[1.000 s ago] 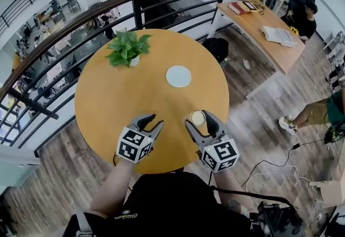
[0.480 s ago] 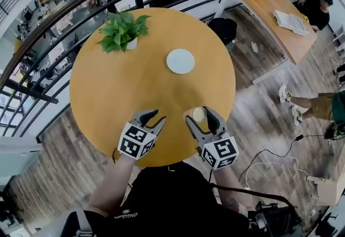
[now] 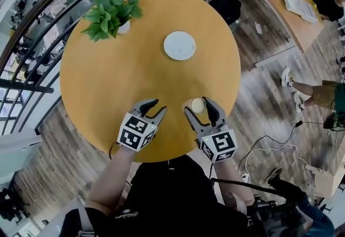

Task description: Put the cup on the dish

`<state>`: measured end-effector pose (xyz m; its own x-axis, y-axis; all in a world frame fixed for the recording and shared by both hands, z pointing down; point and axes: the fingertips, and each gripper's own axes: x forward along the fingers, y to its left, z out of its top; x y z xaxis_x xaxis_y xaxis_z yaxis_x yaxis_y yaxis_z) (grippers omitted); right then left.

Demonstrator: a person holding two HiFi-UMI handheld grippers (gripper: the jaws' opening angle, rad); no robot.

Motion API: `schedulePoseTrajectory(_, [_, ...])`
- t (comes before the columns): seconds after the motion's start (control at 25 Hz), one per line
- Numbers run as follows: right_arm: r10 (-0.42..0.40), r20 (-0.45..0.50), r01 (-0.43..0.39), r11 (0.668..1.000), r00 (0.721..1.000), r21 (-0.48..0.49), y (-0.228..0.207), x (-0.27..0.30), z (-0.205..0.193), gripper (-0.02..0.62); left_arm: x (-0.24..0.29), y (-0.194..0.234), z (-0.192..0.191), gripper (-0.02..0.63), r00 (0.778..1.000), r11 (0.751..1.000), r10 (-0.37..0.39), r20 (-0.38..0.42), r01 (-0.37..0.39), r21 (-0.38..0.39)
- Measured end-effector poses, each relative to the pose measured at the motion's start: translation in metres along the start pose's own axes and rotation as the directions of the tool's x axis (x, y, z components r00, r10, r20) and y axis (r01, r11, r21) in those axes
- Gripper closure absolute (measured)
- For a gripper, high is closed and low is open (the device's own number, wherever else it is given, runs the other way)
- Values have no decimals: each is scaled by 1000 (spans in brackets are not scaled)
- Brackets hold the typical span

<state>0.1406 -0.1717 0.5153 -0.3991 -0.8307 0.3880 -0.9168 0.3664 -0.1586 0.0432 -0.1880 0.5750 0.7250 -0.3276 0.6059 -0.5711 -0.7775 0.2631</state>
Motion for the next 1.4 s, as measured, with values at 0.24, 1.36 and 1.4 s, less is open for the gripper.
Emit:
schedulePoseTrajectory(0.24, [-3, -15, 3, 1000, 1000, -5, -15, 16, -1, 327, 14, 11, 15, 463, 1000, 1000, 8, 16, -8, -11])
schedulePoseTrajectory(1.36, [-65, -164, 30, 978, 984, -209, -135, 244, 21, 327, 50, 57, 34, 463, 997, 995, 74, 12, -73, -72])
schedulePoseTrajectory(1.4, [-72, -175, 34, 976, 982, -214, -139, 249, 20, 327, 50, 58, 31, 463, 997, 994, 76, 9, -75, -76])
